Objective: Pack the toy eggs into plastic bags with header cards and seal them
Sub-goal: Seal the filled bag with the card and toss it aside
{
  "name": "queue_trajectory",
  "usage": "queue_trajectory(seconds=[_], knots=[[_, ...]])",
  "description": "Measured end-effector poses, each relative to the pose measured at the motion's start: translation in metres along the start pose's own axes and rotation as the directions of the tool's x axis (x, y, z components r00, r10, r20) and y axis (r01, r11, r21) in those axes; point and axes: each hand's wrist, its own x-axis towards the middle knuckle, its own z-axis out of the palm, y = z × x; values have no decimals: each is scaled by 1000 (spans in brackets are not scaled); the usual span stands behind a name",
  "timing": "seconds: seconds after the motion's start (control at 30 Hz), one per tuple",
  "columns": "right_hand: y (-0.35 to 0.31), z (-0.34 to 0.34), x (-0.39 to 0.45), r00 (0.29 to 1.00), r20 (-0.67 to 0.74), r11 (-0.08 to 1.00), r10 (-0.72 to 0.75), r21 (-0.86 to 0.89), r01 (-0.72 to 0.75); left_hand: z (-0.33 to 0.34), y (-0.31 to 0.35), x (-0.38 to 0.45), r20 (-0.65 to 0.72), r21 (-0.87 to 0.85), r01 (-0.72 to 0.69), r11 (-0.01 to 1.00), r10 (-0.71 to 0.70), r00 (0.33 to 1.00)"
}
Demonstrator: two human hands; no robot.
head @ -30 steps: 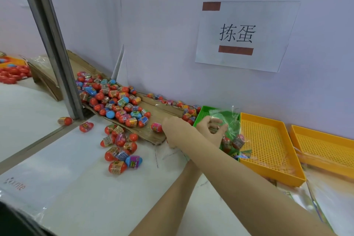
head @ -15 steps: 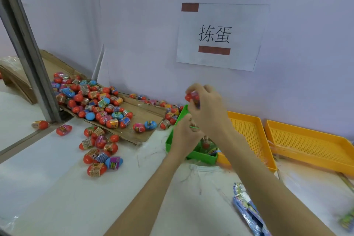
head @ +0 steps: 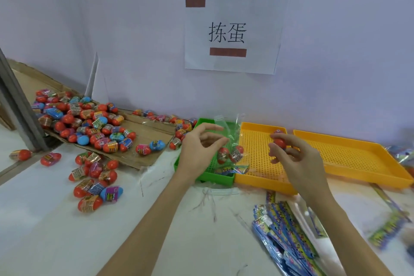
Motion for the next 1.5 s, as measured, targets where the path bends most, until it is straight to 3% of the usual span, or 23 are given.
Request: queue_trajectory(seconds=[0.13,0.27,0.43,0.53,0.87,1.13,1.5], knots=[[-8,0,-4,998,-33,998,-54,-14,53,10,8,-4,80,154,-152,976,141,987],[-20,2,-10,994,-83,990,-73,114,82,16,12,-11,166,198,-257,946,226,960],[-30,10,-18,945,-66,947,-321,-42,319,19,15,-13,239,216,-341,915,289,927],[-30,12,-19,918,-26,906,-395,-175,385,20,17,-14,250,206,-354,913,300,920],[-26,18,-20,923,63,864,-380,-332,378,22,18,-15,242,194,-397,897,348,906],[-30,17,-22,955,61,937,-291,-186,297,26,19,-20,222,197,-449,872,406,886],[-30,19,-22,937,143,919,-318,-196,342,28,21,-24,261,169,-477,862,427,866]])
